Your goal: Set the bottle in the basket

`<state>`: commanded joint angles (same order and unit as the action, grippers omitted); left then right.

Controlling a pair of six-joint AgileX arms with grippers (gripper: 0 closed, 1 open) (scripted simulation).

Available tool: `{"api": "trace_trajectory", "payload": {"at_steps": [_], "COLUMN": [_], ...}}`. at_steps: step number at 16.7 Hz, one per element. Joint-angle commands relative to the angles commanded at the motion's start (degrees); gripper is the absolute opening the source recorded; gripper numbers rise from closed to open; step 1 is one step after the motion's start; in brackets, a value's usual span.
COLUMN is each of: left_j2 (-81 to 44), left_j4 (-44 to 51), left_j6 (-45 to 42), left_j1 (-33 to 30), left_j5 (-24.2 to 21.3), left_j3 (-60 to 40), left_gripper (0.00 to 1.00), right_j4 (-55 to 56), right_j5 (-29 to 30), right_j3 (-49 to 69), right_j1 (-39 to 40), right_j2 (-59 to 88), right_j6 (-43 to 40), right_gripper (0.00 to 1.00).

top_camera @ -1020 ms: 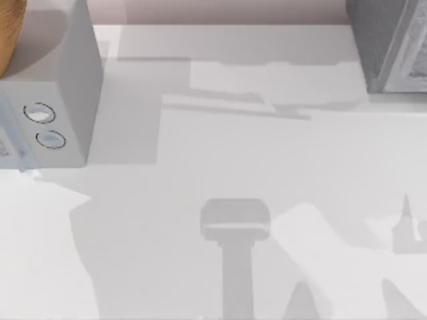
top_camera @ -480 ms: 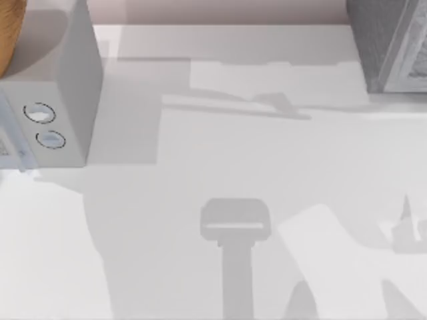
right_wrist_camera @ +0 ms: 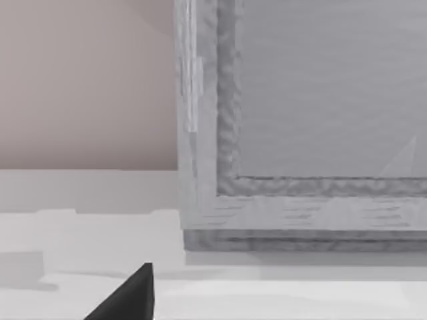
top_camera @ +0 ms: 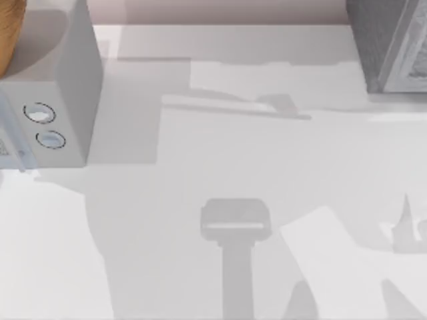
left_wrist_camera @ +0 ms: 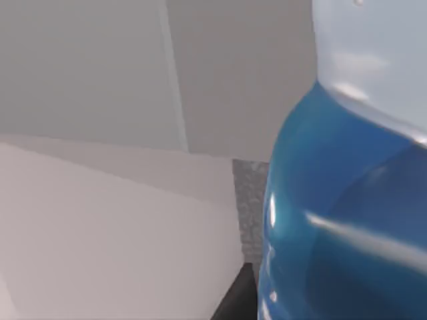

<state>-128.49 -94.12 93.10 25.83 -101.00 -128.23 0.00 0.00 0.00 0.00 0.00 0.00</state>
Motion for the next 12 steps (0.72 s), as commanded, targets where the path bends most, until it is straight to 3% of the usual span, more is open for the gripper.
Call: {"api": "trace_trajectory", "payload": {"at_steps": [7,12], "left_j2": [0.0,0.0], "left_j4": [0.0,0.0], "left_j6": [0.0,0.0], "left_j1": [0.0,0.0], "left_j5": [0.0,0.0], "left_j3": [0.0,0.0], "left_gripper": [0.98,1.0], "right_j4": [0.0,0.0], "right_j5": [0.0,0.0], "right_j3": [0.0,0.0], "right_j1": [0.0,0.0], "right_j2": [0.0,0.0], "right_j6": [0.0,0.0], "right_gripper": [1.0,1.0]}}
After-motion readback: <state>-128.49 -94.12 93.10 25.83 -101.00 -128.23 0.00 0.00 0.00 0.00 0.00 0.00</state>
